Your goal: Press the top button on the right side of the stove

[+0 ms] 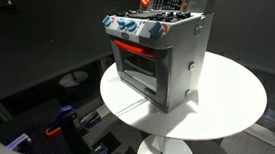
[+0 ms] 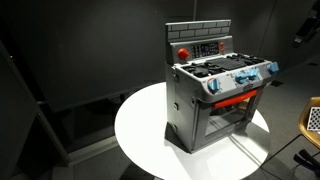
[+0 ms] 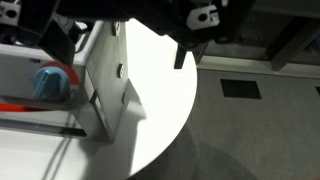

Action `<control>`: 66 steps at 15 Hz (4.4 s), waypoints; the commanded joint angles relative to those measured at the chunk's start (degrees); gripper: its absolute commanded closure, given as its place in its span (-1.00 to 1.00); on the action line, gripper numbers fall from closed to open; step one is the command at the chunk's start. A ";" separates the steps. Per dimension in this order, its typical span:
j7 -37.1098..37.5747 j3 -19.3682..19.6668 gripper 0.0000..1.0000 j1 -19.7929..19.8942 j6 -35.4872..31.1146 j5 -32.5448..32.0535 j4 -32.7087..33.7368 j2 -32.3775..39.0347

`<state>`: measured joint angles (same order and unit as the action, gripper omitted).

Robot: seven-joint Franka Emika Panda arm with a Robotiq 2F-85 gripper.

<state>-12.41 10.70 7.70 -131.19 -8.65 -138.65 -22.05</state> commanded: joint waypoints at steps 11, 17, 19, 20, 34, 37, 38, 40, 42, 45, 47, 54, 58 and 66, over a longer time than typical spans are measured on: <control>11.39 -5.48 -1.00 -2.09 -17.67 1.73 10.36 15.31; 17.69 -7.00 -1.00 -2.16 -20.16 -0.51 14.70 20.87; 19.47 -7.14 -1.00 -2.45 -20.70 -0.68 15.70 22.18; 20.50 -7.17 -1.00 -2.60 -21.00 -1.09 16.09 22.71; 30.10 -6.51 -1.00 -4.99 -21.64 -5.39 20.79 27.71; 30.30 -6.28 -1.00 -5.19 -21.86 -5.23 22.02 28.92; 30.40 -6.16 -1.00 -5.26 -22.01 -5.36 22.54 29.41; 30.37 -5.91 -1.00 -5.38 -22.21 -5.34 23.52 30.39; 30.14 -5.68 -1.00 -5.49 -22.32 -5.05 24.26 31.11; 29.82 -5.41 -1.00 -5.61 -22.32 -4.75 24.89 31.72; 29.44 -5.40 -1.00 -5.53 -21.50 -4.34 24.66 31.13; 20.04 -6.88 -1.00 -4.15 -12.99 4.57 22.11 25.85; 13.58 -6.59 -1.00 -3.80 -4.30 9.95 21.38 21.50; 6.99 -5.03 -1.00 -3.17 14.54 8.97 18.66 9.95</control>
<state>-2.59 5.17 3.96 -121.47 0.45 -117.50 -6.59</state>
